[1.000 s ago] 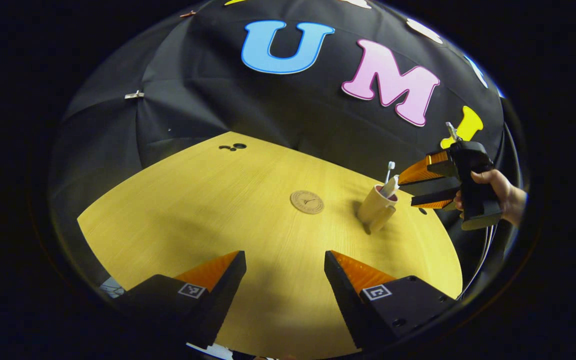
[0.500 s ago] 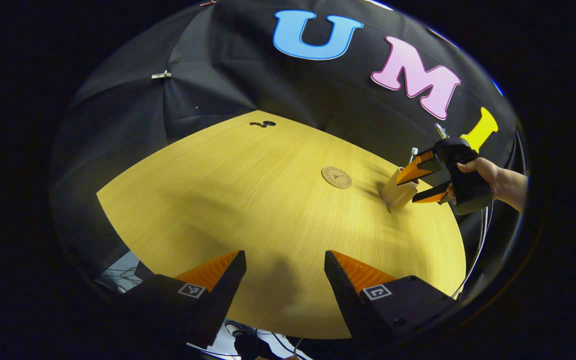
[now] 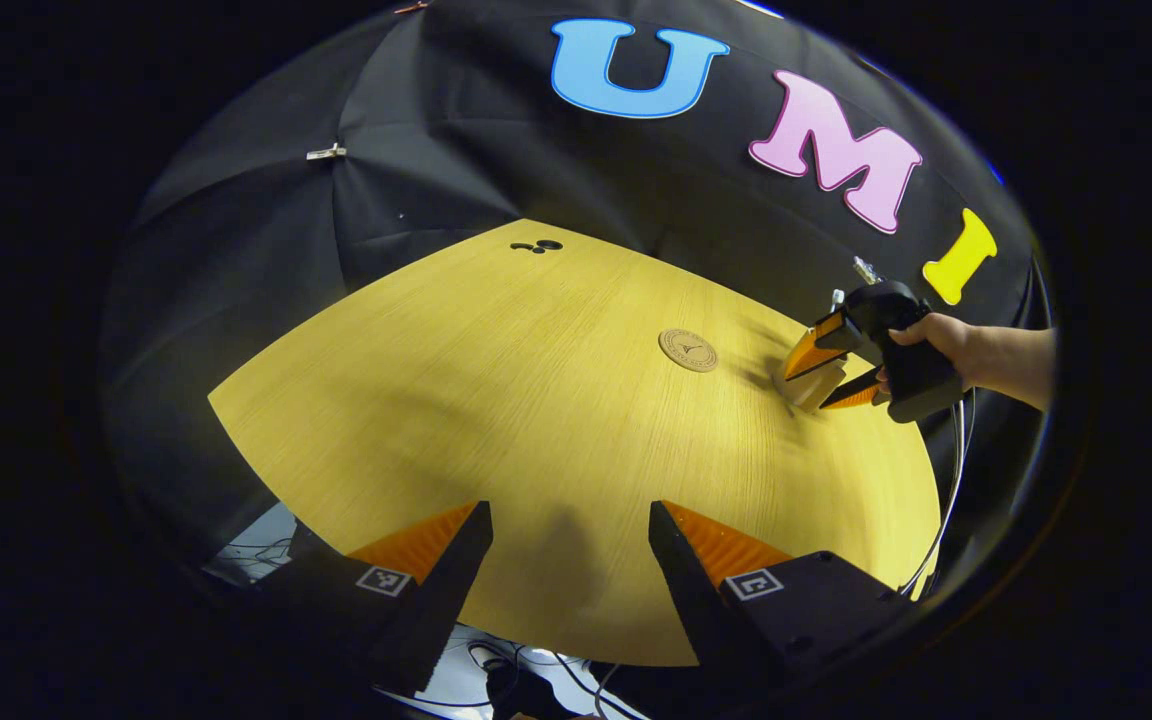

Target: Put the toothbrush and toothpaste on the desktop into the cup, then pick up the cup and place it on the coaster on the desktop.

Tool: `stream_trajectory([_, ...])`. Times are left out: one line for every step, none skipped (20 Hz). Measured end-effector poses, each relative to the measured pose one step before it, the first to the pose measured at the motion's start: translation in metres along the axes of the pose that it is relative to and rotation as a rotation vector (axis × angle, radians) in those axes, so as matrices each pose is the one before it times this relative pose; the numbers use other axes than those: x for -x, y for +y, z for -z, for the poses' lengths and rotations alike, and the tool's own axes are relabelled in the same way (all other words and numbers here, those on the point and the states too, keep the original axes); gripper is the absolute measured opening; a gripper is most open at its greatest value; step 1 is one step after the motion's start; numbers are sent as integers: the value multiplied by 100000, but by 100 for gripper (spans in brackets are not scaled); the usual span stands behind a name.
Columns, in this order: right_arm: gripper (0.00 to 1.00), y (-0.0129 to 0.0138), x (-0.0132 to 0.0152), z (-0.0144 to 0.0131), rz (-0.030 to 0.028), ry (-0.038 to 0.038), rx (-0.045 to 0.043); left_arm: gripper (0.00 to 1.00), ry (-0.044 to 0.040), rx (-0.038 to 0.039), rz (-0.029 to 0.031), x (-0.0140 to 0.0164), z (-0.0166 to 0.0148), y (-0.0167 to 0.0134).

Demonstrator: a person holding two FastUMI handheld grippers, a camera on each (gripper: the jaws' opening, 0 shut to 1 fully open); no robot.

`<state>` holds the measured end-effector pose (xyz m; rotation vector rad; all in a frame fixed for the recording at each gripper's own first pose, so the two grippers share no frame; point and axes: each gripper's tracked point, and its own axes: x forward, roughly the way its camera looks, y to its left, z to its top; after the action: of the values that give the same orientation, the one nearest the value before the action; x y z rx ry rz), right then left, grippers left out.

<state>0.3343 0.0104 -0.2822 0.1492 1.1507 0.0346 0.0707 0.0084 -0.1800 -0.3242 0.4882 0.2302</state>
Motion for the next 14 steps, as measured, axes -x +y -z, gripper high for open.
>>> stream_trajectory([100,-294,-95,56,1519,348,15,98,44,-527,272,-28,-33,-85])
stream_trajectory([93,-55,-99,173,-72,874,4,98,-193,-616,448,-146,-81,-203])
stream_trajectory([87,94,1,49,-627,579,-469,98,-168,-541,552,-117,-215,-266])
stream_trajectory([79,82,-10,115,-645,718,-85,98,83,-525,407,-223,-199,-352])
stream_trajectory([79,115,-65,121,-571,741,158,98,190,-268,224,-98,-22,-245])
stream_trajectory([68,13,-166,14,-427,-79,-124,98,-18,-53,491,56,148,-163])
stream_trajectory([47,-71,271,-100,265,103,-138,98,217,127,421,32,94,-218])
stream_trajectory([44,30,-89,2,-13,307,-739,98,629,112,327,-20,168,-191])
stream_trajectory([41,-14,93,59,1080,471,-434,98,391,94,353,57,119,-151])
stream_trajectory([37,-103,17,15,1184,-303,122,98,280,-130,633,-4,45,-330])
stream_trajectory([42,-11,-55,-106,694,-504,8,98,-22,-426,191,-21,-11,-152])
stream_trajectory([46,62,-2,84,89,-68,922,98,-86,-615,253,-60,-52,-158])
stream_trajectory([46,-152,70,-50,696,-612,1098,98,-257,-598,133,11,-89,-154])
stream_trajectory([46,-12,1,-44,543,-582,599,98,-401,-504,159,70,-138,-88])
